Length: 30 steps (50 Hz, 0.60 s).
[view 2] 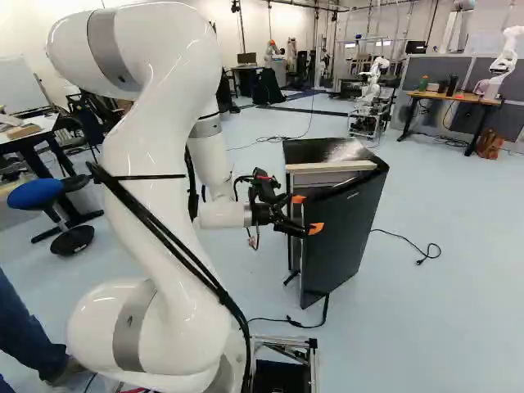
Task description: Grab a drink from the fridge
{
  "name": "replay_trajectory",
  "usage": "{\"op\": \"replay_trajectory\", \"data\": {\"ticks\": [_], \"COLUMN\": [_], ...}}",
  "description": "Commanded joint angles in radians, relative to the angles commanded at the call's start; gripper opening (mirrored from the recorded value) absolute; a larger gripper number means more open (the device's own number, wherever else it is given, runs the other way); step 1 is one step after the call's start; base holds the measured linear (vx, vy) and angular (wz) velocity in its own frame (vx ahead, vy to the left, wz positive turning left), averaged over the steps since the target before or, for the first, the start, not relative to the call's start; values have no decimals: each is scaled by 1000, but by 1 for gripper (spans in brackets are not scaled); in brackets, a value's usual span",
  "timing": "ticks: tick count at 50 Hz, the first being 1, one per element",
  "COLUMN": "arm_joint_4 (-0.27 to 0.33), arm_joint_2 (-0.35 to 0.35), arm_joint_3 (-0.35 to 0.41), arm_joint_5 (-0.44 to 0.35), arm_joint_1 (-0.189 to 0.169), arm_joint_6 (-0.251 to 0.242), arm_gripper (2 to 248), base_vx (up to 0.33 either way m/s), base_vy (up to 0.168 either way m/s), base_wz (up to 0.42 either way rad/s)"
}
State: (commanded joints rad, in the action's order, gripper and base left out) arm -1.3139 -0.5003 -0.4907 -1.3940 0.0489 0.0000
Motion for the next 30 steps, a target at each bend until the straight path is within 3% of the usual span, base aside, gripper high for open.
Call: {"op": "replay_trajectory", "data": {"ticks": [30], "arm_joint_4": [-31], "arm_joint_2": [23], "arm_joint_3": [43], "arm_joint_5": [0], "arm_joint_1": [-117], "arm_joint_6": [0], "arm_gripper": [247], "base_vx": [0], "base_vy": [0], "base_wz": [0]}}
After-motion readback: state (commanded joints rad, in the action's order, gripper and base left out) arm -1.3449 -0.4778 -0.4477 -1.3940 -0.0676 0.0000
